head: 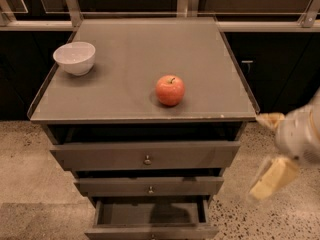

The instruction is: Close bottom drawer

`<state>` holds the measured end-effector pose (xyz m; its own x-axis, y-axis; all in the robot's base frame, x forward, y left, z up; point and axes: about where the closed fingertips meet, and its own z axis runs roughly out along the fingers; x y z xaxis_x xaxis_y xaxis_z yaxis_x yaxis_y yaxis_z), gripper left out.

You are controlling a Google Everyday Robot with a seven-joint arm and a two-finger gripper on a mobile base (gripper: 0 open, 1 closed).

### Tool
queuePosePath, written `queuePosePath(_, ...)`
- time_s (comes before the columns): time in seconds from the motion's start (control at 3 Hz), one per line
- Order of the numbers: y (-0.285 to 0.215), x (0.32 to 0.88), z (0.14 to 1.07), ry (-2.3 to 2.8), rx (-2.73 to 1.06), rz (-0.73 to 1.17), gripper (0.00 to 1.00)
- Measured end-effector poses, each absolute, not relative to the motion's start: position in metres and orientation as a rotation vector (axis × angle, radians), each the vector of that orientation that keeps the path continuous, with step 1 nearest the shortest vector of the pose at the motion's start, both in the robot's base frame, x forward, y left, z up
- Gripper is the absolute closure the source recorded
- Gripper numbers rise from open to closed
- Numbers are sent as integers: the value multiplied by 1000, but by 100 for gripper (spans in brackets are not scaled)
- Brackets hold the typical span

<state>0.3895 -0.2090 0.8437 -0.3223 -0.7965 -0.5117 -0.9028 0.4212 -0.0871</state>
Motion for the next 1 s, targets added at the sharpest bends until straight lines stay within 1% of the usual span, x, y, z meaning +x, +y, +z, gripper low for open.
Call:
queuePosePath(0.33, -193, 365, 738, 2265, -1281, 529, 0)
queuePosePath(0.67, -178, 329, 641, 2375, -1224, 717, 0)
queuePosePath(1.0, -174, 318, 622, 2394, -1216, 770, 2)
